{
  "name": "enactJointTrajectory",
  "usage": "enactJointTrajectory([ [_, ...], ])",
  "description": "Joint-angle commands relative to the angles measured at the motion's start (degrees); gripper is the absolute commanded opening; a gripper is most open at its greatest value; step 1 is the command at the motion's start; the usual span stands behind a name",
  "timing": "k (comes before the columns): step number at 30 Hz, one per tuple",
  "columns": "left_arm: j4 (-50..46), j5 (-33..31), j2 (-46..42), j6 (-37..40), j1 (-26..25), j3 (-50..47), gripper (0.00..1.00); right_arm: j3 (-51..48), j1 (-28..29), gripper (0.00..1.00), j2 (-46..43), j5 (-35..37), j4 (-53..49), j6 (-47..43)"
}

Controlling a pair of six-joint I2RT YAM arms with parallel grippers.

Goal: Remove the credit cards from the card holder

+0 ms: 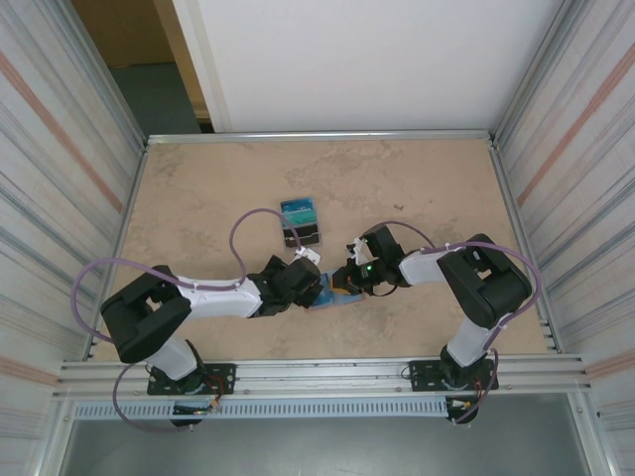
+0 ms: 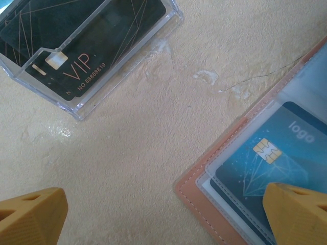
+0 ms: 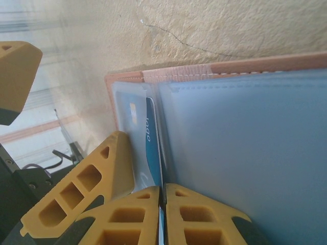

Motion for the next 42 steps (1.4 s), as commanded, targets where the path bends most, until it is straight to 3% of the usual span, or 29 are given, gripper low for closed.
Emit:
enactJointTrajectory([
  [1,-4.08,-1.54,0.02,0.5,0.13,-1.11,0.99,-0.92,-0.58,0.09,-0.55,-0.11,-0.08,1.02],
  [24,-4.71,-1.96,0.86,1.03,0.08,-0.41,0.99,-3.38,-2.16,0.09,-1.34,-2.19,4.69,3.3],
  [29,-4.92,-2.11,0.85,1.03,0.07,-0.33,0.99,-3.56,-2.15,0.04,-1.07,-2.26,5.09,3.24],
  [42,-4.89,-2.73,0.46,1.32,0.0,-0.86,0.99,-2.75,-4.1,0.01,-5.69,2.05,-5.92,-2.66],
])
